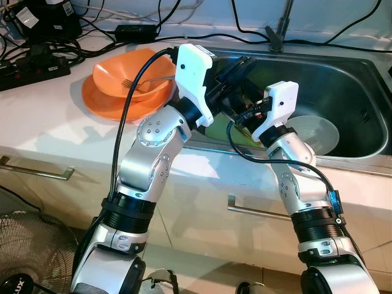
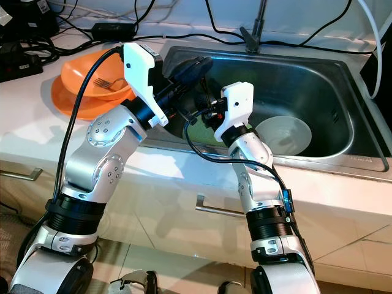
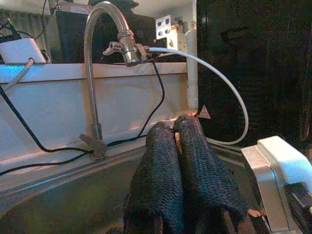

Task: Kitchen organization

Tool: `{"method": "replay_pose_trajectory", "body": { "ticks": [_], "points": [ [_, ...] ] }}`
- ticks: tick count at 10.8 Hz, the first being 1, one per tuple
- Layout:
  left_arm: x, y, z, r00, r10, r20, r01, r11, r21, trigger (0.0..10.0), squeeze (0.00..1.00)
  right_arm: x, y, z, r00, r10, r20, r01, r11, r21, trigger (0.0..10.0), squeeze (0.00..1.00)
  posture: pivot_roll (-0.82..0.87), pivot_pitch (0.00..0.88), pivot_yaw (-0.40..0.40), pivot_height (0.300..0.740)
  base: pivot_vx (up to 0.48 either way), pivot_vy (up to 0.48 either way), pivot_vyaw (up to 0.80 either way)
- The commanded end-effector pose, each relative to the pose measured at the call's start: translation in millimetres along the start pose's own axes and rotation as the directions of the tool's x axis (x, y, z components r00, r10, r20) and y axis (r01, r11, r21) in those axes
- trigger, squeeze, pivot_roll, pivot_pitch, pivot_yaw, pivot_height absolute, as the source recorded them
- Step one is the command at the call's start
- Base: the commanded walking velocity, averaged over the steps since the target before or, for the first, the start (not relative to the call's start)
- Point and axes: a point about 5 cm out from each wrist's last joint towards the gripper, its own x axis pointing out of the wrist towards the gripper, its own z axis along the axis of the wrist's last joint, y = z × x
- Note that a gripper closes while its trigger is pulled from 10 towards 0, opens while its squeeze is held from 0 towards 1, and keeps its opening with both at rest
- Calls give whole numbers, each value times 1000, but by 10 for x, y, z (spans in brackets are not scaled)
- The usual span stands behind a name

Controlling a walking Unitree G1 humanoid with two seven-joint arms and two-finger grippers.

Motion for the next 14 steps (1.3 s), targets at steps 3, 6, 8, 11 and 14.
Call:
{"method": "replay_pose_trajectory", "body": {
  "ticks": [3,6,8,11,14],
  "points": [
    [-19,14,15,1000,-3,2,3,1000,-5,10000,0,5,27,30,1000,12,20,-12,1000,0,0,0,122,76,65,740,0,0,0],
    [-28,37,16,1000,7,6,-7,999,-39,10000,0,-9,22,-2,1000,11,8,-11,1000,0,0,0,123,77,64,740,0,0,0],
    [-32,50,14,1000,17,12,-16,998,-60,10000,0,-10,20,0,1000,10,9,-10,1000,1,0,0,123,76,63,740,0,0,0],
    [-48,88,30,999,38,27,-34,990,-135,10000,0,-12,8,-5,1000,6,8,-6,1000,0,0,0,127,77,61,740,0,0,0],
    [-67,155,4,996,84,13,-81,982,-169,10000,0,-13,6,-19,1000,0,5,0,1000,-1,0,0,125,76,62,740,0,0,0]
  ]
}}
